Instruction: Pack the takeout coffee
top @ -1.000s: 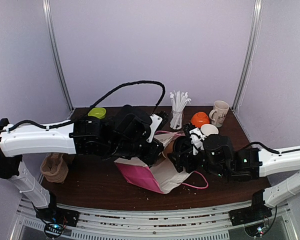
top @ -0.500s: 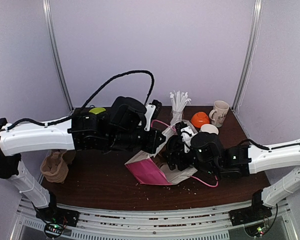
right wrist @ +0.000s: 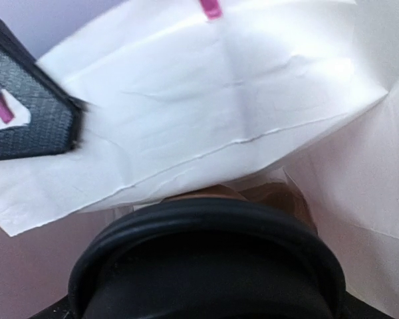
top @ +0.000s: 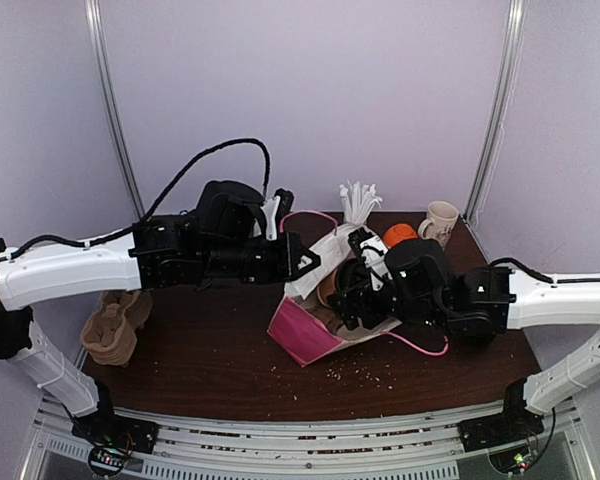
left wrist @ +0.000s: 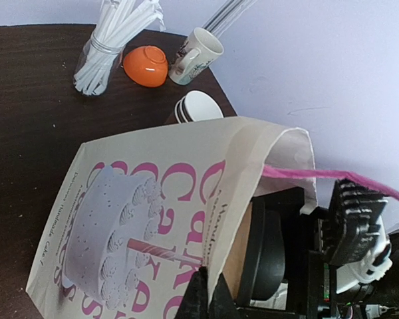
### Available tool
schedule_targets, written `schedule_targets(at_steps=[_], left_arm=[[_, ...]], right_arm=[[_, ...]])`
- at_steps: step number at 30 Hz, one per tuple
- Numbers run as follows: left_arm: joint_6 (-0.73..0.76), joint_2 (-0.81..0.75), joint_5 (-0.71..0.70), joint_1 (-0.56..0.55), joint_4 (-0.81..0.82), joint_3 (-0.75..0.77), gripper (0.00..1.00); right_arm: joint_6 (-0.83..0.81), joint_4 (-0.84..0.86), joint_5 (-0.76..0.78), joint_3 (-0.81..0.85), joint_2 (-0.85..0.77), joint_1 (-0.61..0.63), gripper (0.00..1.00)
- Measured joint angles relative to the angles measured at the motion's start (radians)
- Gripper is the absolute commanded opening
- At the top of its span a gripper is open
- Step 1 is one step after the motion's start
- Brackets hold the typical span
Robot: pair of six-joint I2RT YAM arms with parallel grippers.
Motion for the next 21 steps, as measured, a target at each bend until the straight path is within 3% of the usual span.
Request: schedule_targets(at_steps=[10,21], left_arm=[[-0.135,-0.001,0.116,0.069,0.129,-0.064,0.0],[-0.205,-0.003,0.185,0.127,0.193,-0.131,0.0]], right_arm=[[-0.116,-0.236,-0.098,0.192,0.094,-0.063,0.86],[-0.158,-0.357,-0.205,0.312,0.265,-0.131,0.85]])
